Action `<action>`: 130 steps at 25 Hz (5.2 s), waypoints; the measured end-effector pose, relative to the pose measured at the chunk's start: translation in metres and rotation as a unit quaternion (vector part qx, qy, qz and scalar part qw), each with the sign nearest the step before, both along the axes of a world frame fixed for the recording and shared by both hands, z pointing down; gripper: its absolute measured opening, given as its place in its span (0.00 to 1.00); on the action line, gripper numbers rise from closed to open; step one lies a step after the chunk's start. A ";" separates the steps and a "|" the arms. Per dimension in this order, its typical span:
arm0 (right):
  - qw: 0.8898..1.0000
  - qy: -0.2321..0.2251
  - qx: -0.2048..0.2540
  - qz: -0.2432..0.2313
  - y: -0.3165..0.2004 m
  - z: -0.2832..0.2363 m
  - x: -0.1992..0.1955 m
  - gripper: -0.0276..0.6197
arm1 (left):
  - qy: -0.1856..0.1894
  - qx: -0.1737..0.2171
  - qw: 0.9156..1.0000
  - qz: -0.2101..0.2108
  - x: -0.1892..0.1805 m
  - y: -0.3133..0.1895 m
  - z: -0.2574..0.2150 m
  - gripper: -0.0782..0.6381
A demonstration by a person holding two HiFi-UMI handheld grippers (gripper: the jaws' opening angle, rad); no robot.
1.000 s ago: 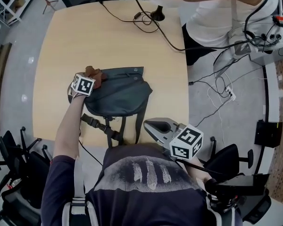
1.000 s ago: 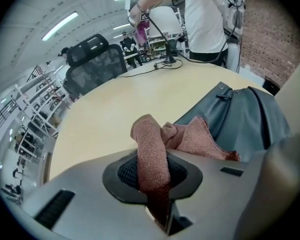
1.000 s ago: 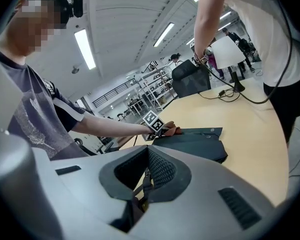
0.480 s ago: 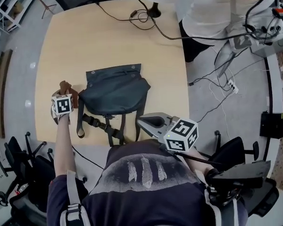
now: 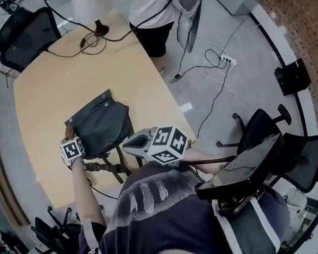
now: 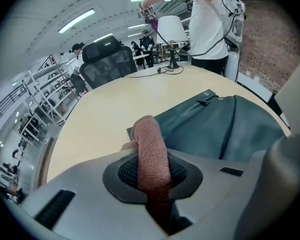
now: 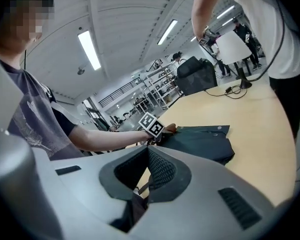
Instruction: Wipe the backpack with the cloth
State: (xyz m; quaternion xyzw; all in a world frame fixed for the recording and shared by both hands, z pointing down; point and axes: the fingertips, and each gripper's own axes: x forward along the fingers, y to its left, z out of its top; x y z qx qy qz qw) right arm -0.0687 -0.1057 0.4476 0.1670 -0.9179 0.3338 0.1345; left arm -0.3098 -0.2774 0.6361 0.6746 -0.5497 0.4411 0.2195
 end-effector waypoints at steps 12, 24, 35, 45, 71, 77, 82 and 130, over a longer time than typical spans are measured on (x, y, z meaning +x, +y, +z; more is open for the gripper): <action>1.000 -0.018 0.008 0.001 0.028 -0.006 0.042 0.05 | 0.081 -0.032 0.993 0.073 0.141 0.008 0.006 0.19; 0.999 -0.021 -0.011 0.038 0.024 0.005 0.054 0.05 | 0.111 -0.043 0.980 0.160 0.228 -0.029 -0.006 0.19; 0.999 -0.028 -0.004 0.031 0.021 0.001 0.060 0.05 | 0.442 -0.057 0.876 0.184 0.352 -0.002 -0.107 0.19; 1.000 -0.024 -0.001 0.007 0.024 0.004 0.051 0.05 | 0.218 -0.012 0.968 0.125 0.259 0.000 -0.040 0.19; 0.993 -0.023 0.000 -0.115 0.071 0.002 0.062 0.05 | -0.042 0.052 0.997 0.043 0.073 0.096 -0.021 0.19; 0.993 -0.017 -0.010 -0.113 0.077 0.007 0.037 0.05 | -0.034 0.052 0.998 0.009 0.022 0.110 -0.023 0.19; 0.994 -0.005 0.000 -0.111 0.080 0.006 -0.002 0.05 | -0.064 0.022 0.997 -0.037 -0.066 0.144 -0.020 0.19; 0.981 -0.159 -0.049 -0.097 0.354 -0.036 0.018 0.05 | 0.241 0.261 0.911 0.208 0.224 0.498 -0.263 0.19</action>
